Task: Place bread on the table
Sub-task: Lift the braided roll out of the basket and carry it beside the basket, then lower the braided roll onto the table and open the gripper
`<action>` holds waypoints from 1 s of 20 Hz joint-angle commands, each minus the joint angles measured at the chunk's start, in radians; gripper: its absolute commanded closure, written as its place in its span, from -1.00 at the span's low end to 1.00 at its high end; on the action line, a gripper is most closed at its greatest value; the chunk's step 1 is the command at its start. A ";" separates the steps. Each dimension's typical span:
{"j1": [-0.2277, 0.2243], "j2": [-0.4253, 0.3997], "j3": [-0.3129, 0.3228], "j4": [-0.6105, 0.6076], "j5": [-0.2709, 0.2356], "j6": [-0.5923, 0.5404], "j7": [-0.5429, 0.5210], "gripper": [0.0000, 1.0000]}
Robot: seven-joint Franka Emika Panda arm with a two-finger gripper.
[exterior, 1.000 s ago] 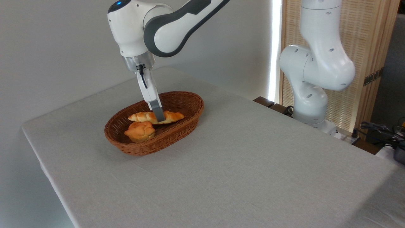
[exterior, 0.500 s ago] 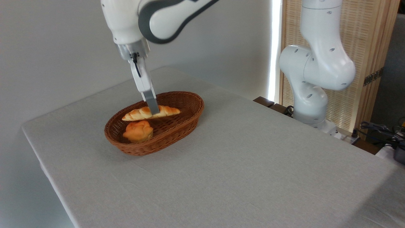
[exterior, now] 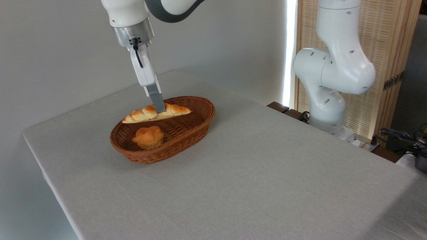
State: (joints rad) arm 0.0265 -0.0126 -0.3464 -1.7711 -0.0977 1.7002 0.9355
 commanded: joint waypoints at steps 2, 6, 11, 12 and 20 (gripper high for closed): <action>-0.002 -0.007 0.112 0.044 0.007 -0.028 0.072 1.00; -0.002 -0.006 0.197 0.048 0.006 -0.027 0.150 0.94; 0.000 0.065 0.216 0.036 0.007 -0.014 0.151 0.78; 0.001 0.081 0.216 0.033 0.007 -0.011 0.146 0.64; 0.007 0.118 0.216 -0.048 0.006 0.076 0.141 -0.07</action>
State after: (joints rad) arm 0.0345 0.1104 -0.1353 -1.7677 -0.0972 1.7256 1.0788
